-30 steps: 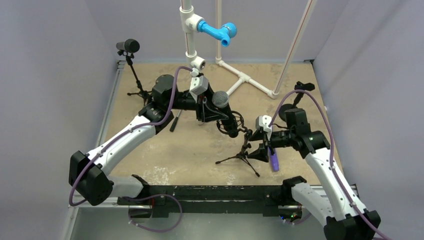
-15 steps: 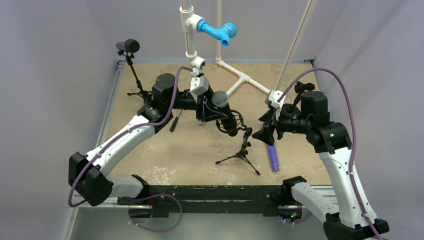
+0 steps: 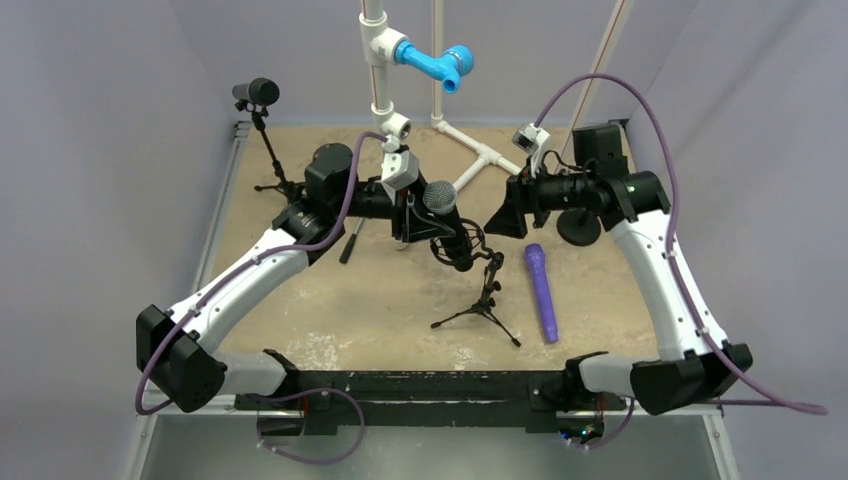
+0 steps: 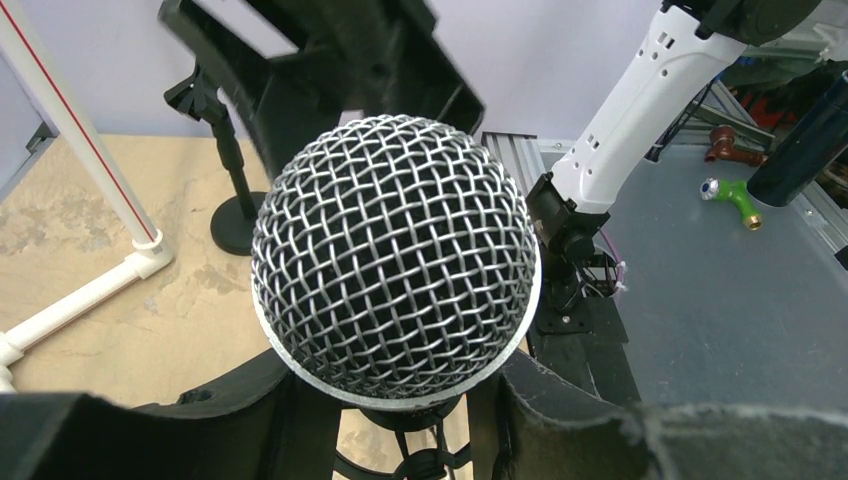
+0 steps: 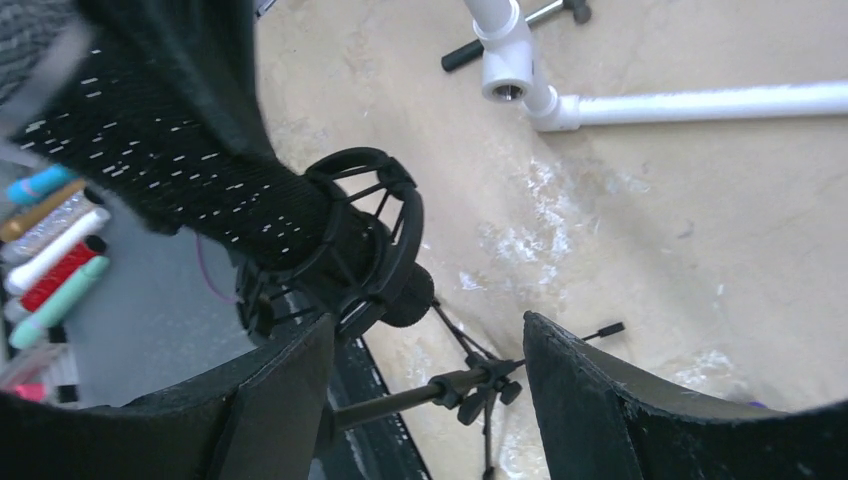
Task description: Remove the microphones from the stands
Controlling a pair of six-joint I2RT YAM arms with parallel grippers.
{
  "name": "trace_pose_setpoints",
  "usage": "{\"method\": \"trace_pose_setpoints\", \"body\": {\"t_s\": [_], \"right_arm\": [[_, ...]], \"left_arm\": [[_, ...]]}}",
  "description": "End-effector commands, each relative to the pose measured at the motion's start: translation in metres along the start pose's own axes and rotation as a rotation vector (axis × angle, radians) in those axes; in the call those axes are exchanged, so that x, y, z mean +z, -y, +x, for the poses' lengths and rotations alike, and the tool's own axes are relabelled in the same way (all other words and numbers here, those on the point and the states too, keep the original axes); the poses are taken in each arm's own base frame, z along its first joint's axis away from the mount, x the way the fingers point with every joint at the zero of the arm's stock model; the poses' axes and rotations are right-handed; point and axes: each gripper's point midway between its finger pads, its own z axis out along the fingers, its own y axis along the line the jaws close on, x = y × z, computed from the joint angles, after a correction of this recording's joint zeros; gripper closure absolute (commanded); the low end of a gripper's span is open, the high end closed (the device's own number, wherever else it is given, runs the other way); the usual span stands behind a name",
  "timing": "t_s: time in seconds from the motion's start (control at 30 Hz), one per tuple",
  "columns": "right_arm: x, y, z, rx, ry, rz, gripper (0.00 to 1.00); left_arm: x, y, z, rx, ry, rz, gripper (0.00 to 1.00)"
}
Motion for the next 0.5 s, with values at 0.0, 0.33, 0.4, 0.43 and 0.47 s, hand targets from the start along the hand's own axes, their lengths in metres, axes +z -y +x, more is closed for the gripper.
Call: {"method": "trace_pose_setpoints", "body": {"t_s": [0.0, 0.33, 0.4, 0.43, 0.47], "right_arm": [[0.003, -0.015, -0.009, 0.103, 0.007, -0.098, 0.32], [0.020, -0.021, 0.003, 0.198, -0.042, -0.192, 0.32], [0.022, -0.023, 0.007, 0.203, -0.054, -0.199, 0.33], [0.023, -0.022, 0.009, 0.206, -0.060, -0.198, 0.33], [0.025, -0.022, 0.012, 0.209, -0.066, -0.198, 0.33]], "left_arm": [[-0.001, 0.003, -0.018, 0.063, 0.013, 0.015, 1.00], [0.001, -0.001, -0.016, 0.065, 0.006, 0.001, 1.00], [0.001, -0.003, -0.015, 0.064, 0.006, -0.003, 1.00], [0.001, -0.003, -0.015, 0.064, 0.006, -0.005, 1.00], [0.002, -0.003, -0.015, 0.063, 0.006, -0.005, 1.00]]}}
